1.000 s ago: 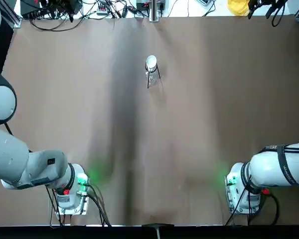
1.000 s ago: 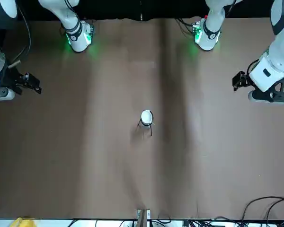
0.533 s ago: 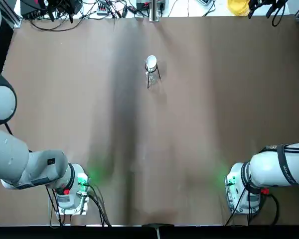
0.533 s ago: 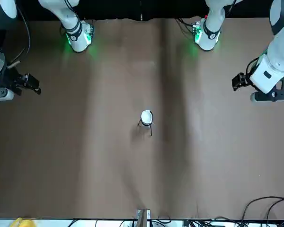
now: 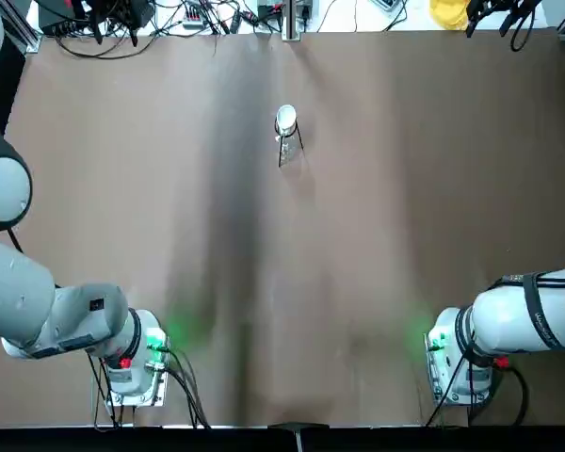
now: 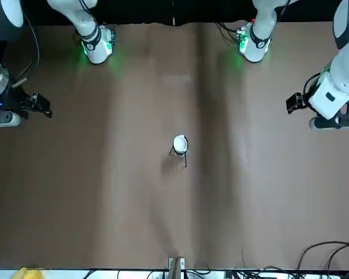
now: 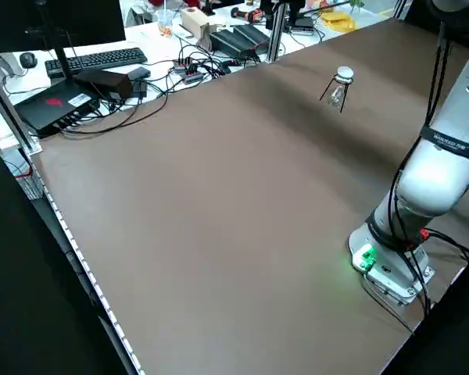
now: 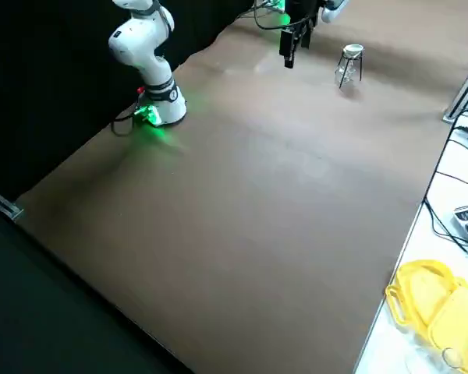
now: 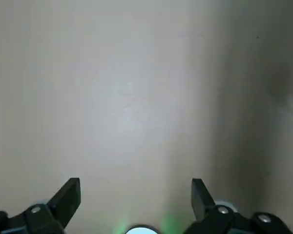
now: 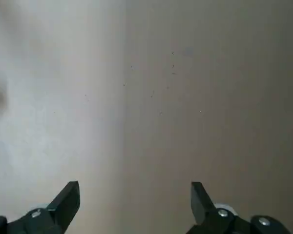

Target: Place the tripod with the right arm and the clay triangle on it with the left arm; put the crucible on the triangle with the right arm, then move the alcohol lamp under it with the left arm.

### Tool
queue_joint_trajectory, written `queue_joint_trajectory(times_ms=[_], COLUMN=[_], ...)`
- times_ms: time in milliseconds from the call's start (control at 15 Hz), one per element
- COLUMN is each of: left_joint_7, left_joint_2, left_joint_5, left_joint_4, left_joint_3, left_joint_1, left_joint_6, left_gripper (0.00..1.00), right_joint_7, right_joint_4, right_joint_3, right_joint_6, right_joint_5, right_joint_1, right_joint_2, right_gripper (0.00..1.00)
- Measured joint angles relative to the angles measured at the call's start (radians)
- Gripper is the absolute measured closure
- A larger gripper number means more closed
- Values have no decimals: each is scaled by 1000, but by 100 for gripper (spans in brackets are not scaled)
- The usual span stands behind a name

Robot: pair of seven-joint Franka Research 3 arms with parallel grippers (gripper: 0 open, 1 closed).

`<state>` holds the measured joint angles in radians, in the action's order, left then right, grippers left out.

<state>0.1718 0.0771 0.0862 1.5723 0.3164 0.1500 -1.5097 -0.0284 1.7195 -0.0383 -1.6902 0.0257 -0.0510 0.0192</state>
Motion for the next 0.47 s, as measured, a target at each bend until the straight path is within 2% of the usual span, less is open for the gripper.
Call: queue_joint_trajectory(times_ms=[267, 467], left_joint_7=[-18, -19], left_joint_2=[-16, -34], left_joint_5=[-31, -35], left_joint_4=[5, 12], left_joint_3=[-156, -179], left_joint_1=[-140, -159], left_joint_6=[1, 1], left_gripper=[0, 0], right_joint_7=[-1, -2], right_joint_4=[0, 0], right_joint_3=[-1, 0], right_joint_6=[-6, -8], right_joint_5=[0, 0], right_joint_1=[1, 0], right_joint_2=[0, 0], right_gripper=[0, 0])
